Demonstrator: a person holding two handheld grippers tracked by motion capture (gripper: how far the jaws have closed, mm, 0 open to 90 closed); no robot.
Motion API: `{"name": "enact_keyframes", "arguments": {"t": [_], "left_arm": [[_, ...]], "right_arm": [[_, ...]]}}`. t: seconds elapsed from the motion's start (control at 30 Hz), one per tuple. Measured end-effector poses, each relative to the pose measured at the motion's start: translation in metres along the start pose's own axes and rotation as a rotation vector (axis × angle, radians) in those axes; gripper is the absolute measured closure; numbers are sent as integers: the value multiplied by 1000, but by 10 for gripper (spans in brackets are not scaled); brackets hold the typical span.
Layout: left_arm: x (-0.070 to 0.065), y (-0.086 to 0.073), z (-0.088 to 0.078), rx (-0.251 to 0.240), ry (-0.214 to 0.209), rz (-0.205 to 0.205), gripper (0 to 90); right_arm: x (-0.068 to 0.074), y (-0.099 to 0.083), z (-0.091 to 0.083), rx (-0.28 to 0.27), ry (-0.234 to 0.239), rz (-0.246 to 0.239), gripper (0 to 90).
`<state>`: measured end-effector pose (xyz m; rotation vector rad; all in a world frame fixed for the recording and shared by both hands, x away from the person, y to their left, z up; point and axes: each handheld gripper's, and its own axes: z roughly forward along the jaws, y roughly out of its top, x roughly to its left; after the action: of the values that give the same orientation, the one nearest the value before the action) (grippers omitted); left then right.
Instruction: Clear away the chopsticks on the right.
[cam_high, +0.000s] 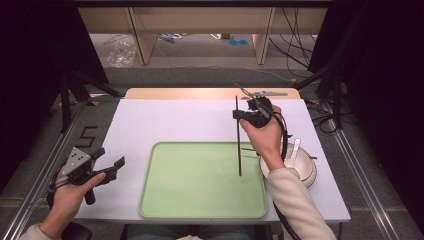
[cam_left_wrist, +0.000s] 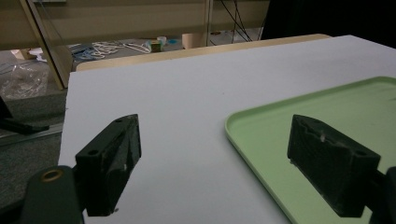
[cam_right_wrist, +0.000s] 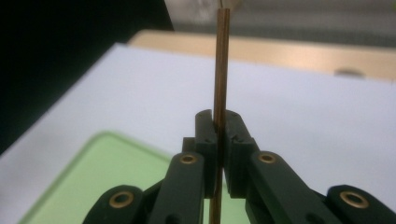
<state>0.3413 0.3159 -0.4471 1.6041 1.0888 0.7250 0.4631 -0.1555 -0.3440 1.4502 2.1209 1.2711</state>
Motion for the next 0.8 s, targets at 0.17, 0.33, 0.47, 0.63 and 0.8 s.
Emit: {"name": "enact_keyframes", "arguments": {"t": [0.17,0.33,0.47,0.63,0.8], "left_arm": [[0,0,0,1,0,-1,176],[0,0,0,0,-1,0,176],[0,0,0,0,-2,-1,176],[0,0,0,1,-2,-1,176],[0,0,0,1,-2,0,176]], "right_arm": [[-1,-7,14,128,-46,27,870],[1,-17,28,281,-82,76,870],[6,-22,38,374,-104,108,869],[5,-29,49,427,-119,104,869],[1,-37,57,481,-129,129,868]]}}
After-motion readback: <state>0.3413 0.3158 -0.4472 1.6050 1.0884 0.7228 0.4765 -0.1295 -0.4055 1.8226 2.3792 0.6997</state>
